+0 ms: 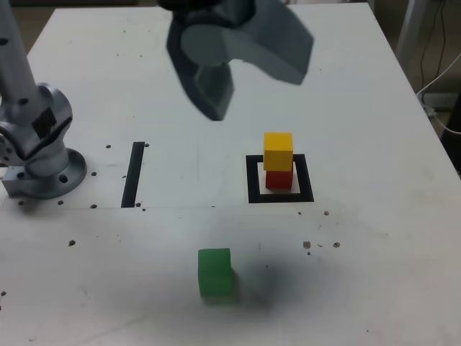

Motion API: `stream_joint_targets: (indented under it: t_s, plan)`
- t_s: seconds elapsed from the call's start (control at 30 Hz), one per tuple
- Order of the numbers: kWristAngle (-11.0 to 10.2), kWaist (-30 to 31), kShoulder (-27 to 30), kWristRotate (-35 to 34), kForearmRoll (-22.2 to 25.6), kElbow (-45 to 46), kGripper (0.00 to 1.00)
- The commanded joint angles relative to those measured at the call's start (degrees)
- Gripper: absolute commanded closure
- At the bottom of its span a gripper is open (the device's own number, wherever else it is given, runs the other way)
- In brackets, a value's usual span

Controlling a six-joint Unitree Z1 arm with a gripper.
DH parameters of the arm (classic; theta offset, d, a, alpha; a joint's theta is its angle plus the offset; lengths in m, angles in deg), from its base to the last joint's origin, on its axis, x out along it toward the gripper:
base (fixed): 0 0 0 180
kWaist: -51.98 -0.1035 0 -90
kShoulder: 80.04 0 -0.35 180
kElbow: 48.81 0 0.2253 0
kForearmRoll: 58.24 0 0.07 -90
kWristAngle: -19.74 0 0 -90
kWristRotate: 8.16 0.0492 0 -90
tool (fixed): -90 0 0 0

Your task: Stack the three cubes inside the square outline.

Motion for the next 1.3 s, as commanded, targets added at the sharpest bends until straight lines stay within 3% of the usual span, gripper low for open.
stream_joint_targets:
  t_s: [0.0,0.2,0.6,1.27]
  plan:
    - [0.84,0.39,0.48,-0.95,1.26,1.08,0.01]
    - [3.94,1.3,-0.3,-3.46,2.23,5.82,0.01]
    - [12.67,7.08,-6.72,-4.81,-7.2,13.89,0.01]
    - [17.67,11.59,-18.86,-9.36,-14.13,13.75,0.04]
